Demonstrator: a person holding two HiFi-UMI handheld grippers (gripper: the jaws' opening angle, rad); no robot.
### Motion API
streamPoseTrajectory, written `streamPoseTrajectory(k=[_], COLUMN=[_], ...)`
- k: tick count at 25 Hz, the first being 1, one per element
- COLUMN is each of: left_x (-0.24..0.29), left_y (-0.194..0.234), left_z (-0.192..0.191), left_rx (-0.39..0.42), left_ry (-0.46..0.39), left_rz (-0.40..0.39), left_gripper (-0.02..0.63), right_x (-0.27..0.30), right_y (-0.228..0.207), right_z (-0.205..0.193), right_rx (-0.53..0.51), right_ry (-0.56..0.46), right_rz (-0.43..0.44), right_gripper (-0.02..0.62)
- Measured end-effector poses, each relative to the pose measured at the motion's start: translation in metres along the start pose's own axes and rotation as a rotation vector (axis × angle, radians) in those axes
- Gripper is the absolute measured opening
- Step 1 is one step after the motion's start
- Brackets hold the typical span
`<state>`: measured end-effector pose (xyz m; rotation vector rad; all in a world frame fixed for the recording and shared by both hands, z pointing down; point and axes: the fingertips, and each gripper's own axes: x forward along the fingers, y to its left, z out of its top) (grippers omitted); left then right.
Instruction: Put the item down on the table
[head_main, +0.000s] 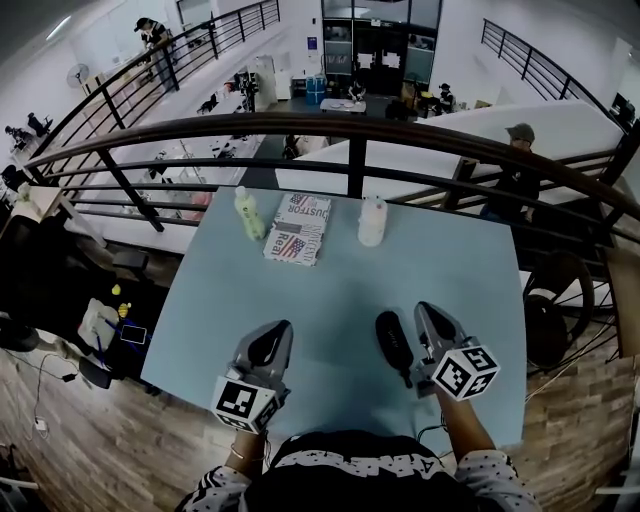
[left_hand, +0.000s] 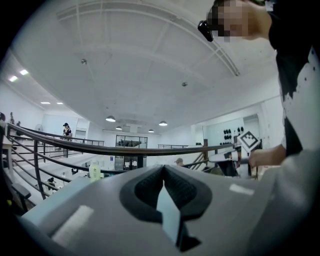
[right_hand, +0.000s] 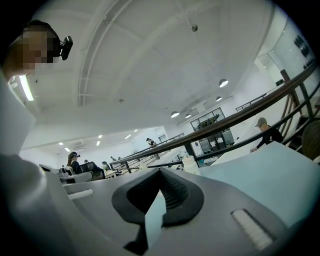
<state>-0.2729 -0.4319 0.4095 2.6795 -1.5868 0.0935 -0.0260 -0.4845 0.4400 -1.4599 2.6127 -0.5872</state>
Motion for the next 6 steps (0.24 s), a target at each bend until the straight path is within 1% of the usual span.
streamPoseTrajectory(k=[6], left_x=[-0.0001], left_y=[0.0003], left_z=[0.0032], left_rx=[0.004], left_ry=[-0.002], left_rz=[0.004], left_gripper=[0.000], right_x=[0.0003], right_y=[0.0018], right_z=[0.0000], right_rx=[0.000], right_ry=[-0.002], right_rz=[0.006], right_gripper=[-0.003])
